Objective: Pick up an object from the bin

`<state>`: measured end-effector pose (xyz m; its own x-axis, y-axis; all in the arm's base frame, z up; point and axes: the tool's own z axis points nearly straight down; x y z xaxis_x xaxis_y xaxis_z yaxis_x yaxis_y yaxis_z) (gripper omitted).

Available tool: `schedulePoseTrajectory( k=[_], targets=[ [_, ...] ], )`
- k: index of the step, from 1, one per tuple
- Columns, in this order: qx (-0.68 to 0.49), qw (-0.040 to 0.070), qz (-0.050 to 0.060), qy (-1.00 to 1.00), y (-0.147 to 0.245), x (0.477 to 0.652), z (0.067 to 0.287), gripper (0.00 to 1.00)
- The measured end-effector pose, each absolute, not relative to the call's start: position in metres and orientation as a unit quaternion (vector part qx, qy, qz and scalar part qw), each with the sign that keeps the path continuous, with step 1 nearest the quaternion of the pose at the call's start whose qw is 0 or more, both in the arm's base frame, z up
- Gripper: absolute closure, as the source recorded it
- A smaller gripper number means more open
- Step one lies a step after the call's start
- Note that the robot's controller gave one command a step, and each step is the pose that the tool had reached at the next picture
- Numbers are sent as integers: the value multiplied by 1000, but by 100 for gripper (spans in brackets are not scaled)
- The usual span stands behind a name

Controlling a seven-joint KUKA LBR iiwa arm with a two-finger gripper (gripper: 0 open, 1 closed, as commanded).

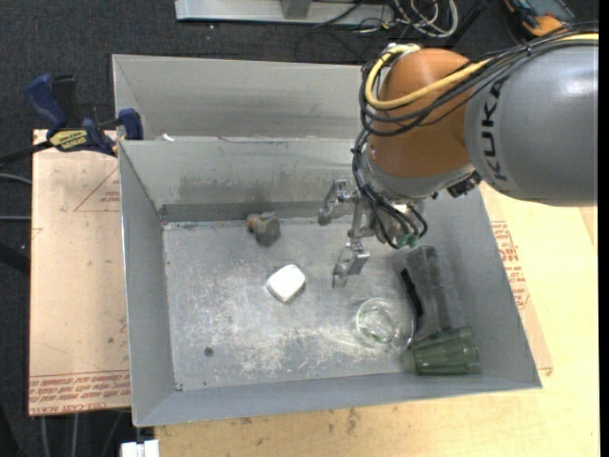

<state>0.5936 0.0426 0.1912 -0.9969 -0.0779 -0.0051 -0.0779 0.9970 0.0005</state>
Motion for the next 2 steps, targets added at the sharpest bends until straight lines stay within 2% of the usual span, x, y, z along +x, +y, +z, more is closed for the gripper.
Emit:
schedulePoseTrajectory(
  k=[1, 2],
  targets=[
    [-197, 0, 1, 980, 69, 588, 165, 0],
    [-265, -1, 1, 964, 73, 580, 126, 0]
  ],
)
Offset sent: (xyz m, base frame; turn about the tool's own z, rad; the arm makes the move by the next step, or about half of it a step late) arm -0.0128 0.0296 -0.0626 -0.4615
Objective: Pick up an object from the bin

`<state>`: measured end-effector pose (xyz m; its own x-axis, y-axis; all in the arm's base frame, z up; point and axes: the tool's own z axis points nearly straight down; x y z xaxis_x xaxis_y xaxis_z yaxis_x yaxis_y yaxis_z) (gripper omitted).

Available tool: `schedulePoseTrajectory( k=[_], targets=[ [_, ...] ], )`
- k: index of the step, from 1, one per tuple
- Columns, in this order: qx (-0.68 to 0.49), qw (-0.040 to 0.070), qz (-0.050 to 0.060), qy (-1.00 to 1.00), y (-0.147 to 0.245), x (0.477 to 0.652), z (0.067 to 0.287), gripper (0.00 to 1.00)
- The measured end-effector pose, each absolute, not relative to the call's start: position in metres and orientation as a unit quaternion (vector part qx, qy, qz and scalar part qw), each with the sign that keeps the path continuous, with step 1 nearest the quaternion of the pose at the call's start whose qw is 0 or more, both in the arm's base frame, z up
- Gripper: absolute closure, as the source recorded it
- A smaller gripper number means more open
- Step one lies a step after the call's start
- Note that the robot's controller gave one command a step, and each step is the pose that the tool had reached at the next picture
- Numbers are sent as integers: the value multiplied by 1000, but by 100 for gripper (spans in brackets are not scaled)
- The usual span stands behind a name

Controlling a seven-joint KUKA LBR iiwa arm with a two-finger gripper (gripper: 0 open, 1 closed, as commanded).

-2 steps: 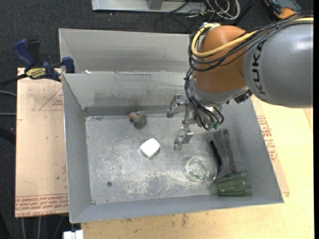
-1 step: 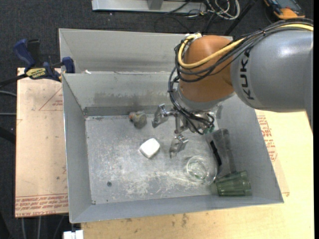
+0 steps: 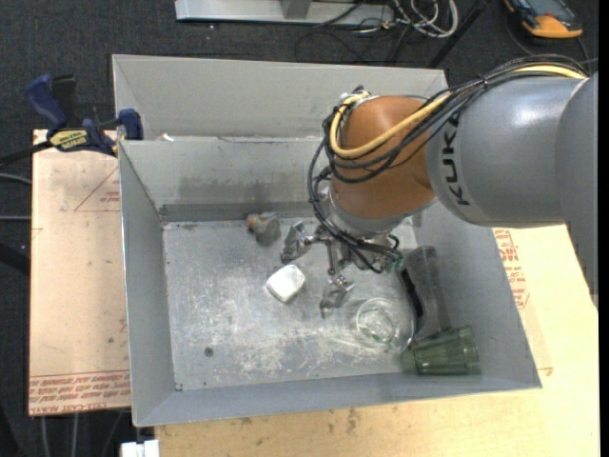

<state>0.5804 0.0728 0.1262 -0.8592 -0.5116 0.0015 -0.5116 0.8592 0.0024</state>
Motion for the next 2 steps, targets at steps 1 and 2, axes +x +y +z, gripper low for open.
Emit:
schedulePoseTrajectory(
  k=[1, 2],
  targets=[
    [337, -5, -1, -942, 79, 594, 74, 0],
    [358, 1, 1, -934, 84, 601, 77, 100]
  ],
)
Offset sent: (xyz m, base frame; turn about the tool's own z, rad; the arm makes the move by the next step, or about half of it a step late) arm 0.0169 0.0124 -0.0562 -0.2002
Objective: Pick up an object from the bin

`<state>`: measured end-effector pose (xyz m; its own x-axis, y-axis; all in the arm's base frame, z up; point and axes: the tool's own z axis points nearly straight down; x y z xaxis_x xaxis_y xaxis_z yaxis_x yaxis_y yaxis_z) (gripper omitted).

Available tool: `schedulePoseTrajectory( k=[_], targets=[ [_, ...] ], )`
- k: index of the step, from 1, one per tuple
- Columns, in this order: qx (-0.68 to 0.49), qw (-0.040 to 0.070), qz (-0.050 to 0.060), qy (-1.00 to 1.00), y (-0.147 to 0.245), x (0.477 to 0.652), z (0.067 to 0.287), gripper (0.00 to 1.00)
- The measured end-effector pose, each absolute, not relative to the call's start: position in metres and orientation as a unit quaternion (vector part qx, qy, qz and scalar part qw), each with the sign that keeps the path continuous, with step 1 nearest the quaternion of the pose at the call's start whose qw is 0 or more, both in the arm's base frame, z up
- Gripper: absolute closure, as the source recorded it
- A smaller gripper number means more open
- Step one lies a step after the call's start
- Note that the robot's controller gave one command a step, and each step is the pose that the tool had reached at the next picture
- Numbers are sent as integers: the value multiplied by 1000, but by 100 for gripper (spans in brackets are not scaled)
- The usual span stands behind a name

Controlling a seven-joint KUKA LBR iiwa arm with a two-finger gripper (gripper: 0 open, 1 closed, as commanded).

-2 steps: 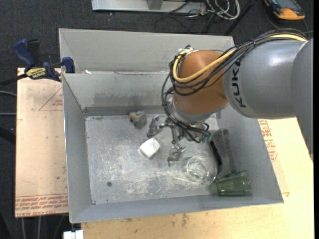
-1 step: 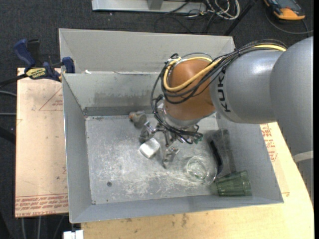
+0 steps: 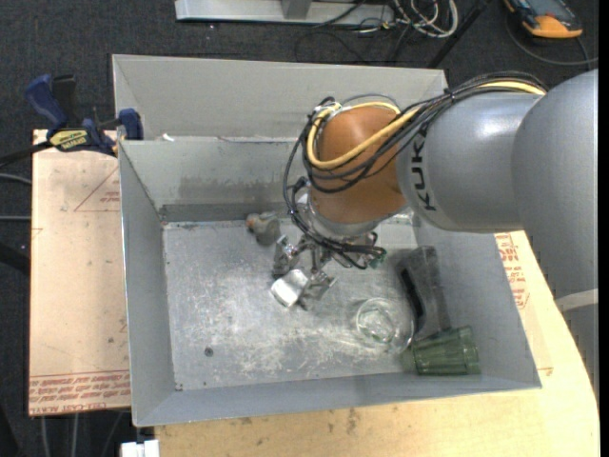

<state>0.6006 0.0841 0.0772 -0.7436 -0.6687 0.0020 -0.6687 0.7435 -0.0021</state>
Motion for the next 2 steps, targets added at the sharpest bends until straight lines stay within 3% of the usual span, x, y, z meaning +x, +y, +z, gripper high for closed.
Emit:
schedulePoseTrajectory(
  k=[2],
  targets=[
    [358, 2, 1, -934, 84, 599, 81, 100]
  ],
)
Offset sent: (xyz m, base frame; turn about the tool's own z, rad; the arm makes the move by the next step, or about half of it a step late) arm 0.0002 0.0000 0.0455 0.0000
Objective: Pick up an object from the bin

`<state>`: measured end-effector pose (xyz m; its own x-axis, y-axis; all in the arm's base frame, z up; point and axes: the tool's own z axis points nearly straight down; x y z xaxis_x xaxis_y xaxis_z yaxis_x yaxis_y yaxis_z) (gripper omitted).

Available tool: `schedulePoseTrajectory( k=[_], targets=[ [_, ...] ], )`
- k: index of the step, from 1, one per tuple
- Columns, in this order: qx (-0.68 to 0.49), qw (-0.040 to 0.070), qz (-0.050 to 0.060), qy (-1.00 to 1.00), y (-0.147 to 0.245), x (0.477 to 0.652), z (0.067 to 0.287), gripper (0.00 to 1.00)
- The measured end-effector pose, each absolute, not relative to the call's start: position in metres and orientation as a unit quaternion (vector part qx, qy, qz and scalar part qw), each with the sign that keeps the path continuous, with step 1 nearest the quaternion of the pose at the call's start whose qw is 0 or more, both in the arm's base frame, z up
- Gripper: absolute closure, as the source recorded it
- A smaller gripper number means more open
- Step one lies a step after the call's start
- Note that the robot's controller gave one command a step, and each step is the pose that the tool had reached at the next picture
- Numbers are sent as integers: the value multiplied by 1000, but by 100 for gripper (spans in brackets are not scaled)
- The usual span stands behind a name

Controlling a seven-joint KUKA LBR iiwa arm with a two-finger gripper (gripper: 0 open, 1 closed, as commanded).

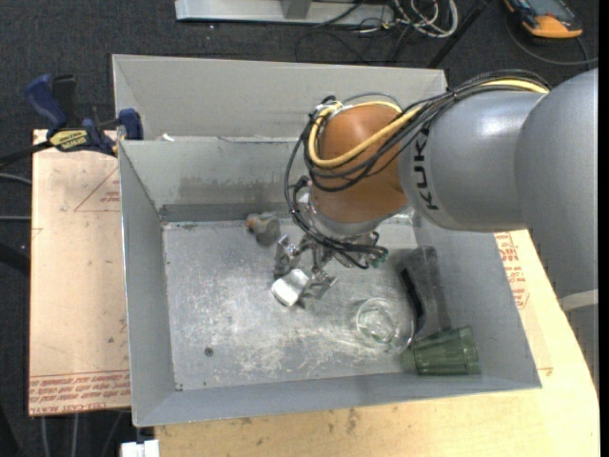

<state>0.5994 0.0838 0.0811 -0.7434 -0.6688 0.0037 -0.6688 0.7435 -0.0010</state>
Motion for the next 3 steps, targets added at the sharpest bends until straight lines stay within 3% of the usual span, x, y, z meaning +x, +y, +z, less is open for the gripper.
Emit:
schedulePoseTrajectory(
  k=[3],
  targets=[
    [358, -3, 0, -934, 85, 600, 110, 100]
  ],
)
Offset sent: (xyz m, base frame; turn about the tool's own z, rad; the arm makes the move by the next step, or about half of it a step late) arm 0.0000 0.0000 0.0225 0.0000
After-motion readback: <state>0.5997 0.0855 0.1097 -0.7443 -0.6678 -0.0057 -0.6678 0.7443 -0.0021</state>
